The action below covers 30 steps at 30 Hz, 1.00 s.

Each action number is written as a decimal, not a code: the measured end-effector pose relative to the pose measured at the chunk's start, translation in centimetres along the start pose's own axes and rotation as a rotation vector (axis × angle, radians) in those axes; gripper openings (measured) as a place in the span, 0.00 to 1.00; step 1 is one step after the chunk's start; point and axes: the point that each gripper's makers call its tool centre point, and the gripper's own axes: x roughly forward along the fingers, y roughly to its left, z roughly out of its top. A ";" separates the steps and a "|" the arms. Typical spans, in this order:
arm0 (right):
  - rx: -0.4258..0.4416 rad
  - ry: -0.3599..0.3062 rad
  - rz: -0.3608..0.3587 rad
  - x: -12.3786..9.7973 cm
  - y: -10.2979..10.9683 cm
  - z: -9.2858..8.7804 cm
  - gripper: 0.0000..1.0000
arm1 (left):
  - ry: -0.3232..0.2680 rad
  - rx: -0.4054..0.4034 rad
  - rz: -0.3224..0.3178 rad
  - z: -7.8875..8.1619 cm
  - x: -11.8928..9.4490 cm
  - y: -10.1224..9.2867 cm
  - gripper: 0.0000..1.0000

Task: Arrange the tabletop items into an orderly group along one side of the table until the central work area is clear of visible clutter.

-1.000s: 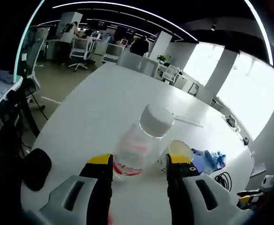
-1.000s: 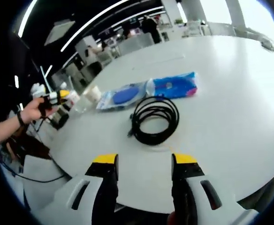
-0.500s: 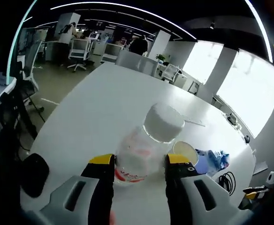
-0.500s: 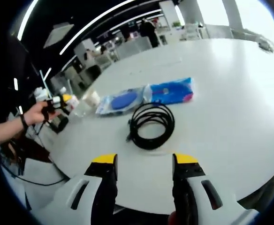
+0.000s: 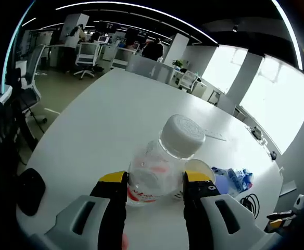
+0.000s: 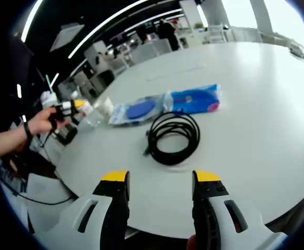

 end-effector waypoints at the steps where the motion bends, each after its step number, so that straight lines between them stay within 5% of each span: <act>1: 0.001 -0.001 -0.001 0.0 -0.1 0.0 0.46 | 0.000 -0.001 0.001 0.0 0.1 -0.1 0.42; 30: -0.003 0.006 0.009 -0.3 0.1 -1.1 0.51 | 0.015 -0.035 0.014 0.0 1.4 -1.8 0.45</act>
